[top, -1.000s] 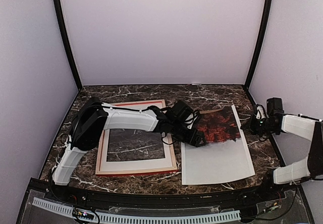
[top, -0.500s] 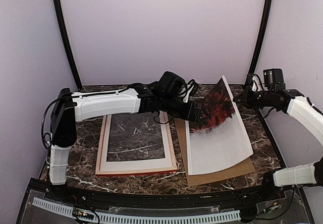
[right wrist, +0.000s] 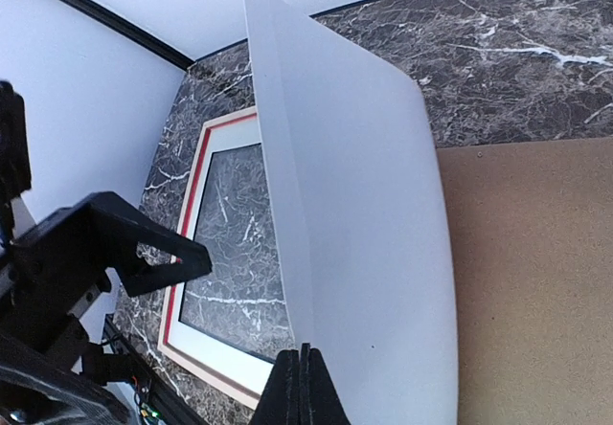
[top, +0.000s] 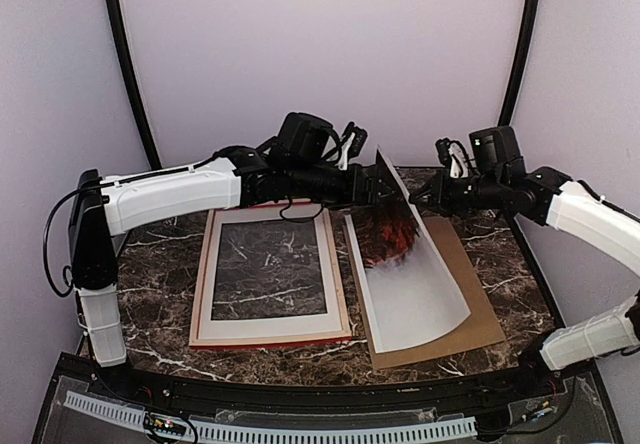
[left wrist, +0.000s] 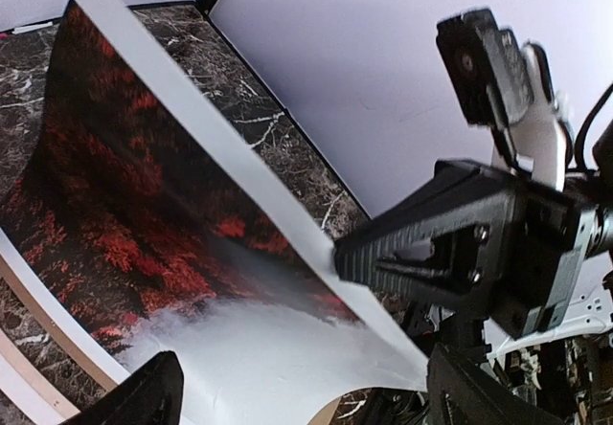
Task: Put the photo into the frame
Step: Pass from the right arm to the left
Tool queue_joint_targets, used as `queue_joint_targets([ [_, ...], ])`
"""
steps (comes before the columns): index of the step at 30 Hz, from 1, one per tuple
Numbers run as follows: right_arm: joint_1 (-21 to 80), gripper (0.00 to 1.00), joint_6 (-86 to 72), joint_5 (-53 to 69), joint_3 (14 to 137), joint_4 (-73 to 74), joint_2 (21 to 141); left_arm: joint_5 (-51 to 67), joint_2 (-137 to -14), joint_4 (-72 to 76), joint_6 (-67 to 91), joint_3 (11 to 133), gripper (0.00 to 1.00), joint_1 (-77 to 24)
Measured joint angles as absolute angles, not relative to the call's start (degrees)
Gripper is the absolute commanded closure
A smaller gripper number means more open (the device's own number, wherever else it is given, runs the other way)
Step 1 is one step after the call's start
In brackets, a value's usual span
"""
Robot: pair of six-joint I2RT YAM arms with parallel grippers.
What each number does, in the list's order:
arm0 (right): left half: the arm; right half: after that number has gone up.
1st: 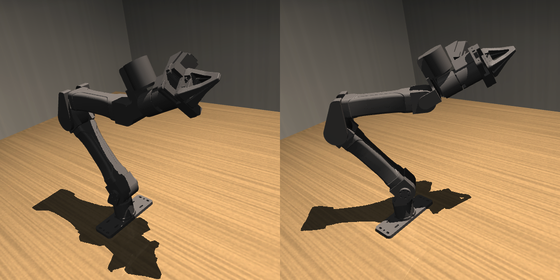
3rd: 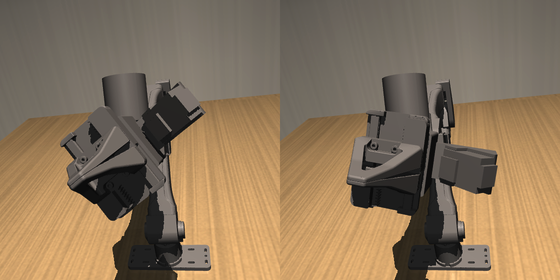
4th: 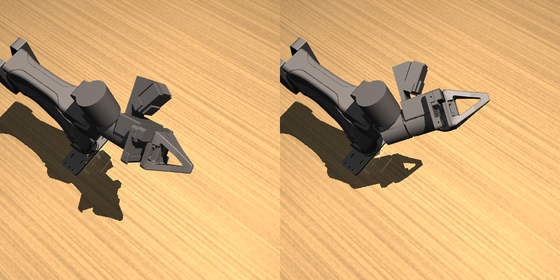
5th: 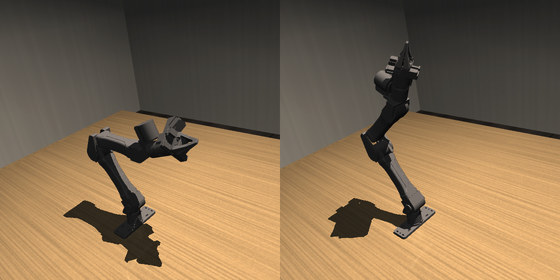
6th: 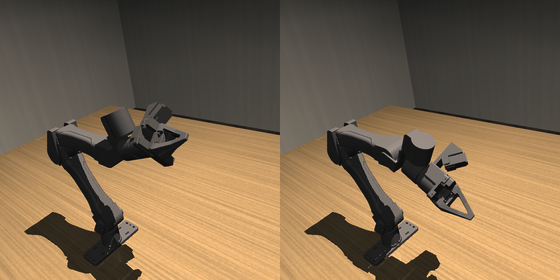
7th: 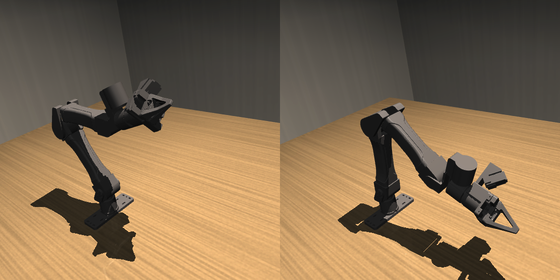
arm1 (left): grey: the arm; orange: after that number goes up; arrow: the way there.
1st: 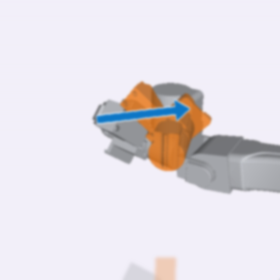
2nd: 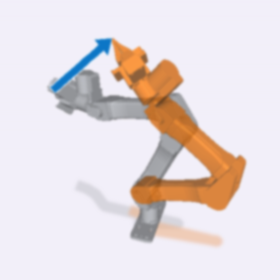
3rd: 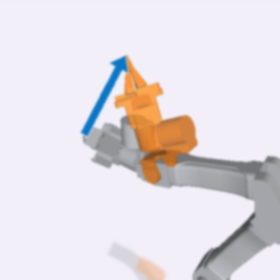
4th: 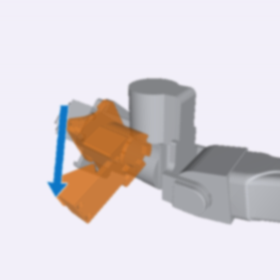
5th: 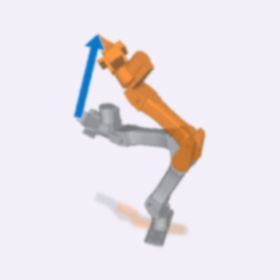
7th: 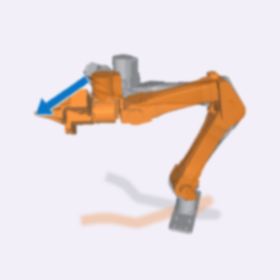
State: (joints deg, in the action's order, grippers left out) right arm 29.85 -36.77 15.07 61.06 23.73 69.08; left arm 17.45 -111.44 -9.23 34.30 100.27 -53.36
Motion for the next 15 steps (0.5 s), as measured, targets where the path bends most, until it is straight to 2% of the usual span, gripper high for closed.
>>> queue_joint_targets([
  [8,39.16,1.0,-39.13,9.54,63.88,21.74,74.81,16.4,-107.92,-7.22,39.7,96.25,0.12,-48.99],
  [15,42.72,1.0,-40.18,6.79,65.06,19.53,77.93,15.29,-107.85,-6.63,42.48,92.47,0.17,-47.37],
])
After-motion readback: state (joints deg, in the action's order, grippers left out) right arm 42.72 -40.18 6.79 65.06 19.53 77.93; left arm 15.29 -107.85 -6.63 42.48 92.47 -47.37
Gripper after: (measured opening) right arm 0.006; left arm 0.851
